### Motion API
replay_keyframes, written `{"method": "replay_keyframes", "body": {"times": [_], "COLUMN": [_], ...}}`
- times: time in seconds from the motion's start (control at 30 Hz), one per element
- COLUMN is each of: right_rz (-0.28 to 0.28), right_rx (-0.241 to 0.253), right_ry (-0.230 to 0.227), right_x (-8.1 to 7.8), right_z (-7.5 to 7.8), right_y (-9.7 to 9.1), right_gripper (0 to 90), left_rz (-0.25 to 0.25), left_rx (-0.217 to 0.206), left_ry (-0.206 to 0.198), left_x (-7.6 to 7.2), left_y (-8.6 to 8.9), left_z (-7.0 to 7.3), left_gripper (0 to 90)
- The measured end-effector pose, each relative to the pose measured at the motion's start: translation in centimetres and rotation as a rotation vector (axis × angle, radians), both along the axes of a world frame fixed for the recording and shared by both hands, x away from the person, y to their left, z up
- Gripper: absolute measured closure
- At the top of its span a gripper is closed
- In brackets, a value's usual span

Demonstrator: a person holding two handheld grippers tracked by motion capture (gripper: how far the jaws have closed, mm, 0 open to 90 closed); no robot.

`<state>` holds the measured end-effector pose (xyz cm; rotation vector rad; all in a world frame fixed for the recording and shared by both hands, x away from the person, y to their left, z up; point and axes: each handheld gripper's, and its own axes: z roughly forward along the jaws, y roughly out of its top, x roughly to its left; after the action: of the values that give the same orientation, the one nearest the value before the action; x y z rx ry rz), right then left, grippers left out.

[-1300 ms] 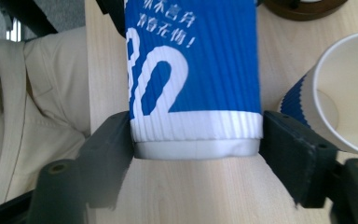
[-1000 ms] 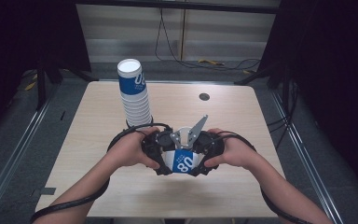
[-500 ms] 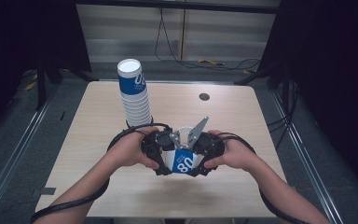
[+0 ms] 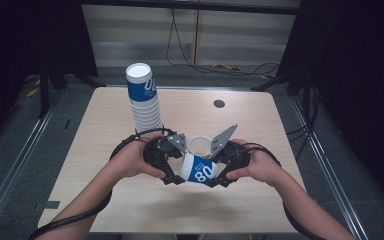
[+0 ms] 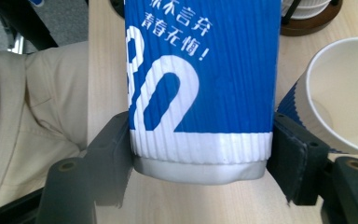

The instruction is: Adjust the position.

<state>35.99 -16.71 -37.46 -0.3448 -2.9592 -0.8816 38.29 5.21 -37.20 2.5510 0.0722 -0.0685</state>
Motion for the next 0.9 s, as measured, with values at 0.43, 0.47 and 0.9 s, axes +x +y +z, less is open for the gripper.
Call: {"method": "replay_keyframes", "body": {"times": [0.43,0.47,0.9], "right_rz": [-0.016,-0.016,-0.025], "right_rx": [0.019,0.016,0.030], "right_ry": [-0.004,-0.009,-0.004], "right_x": [0.01,0.01,0.10], "right_z": [-0.10,-0.15,-0.26], "right_y": [-0.48,-0.50,-0.69], "right_gripper": [30.0,29.9,29.9], "left_rz": [0.013,0.013,0.013], "left_rx": [-0.080,-0.087,-0.123], "left_ry": [0.029,0.033,0.020], "left_x": [0.22,0.19,0.28], "left_y": [0.72,0.72,0.54], "left_z": [0.14,0.06,-0.33], "left_gripper": [15.9,15.8,15.8]}}
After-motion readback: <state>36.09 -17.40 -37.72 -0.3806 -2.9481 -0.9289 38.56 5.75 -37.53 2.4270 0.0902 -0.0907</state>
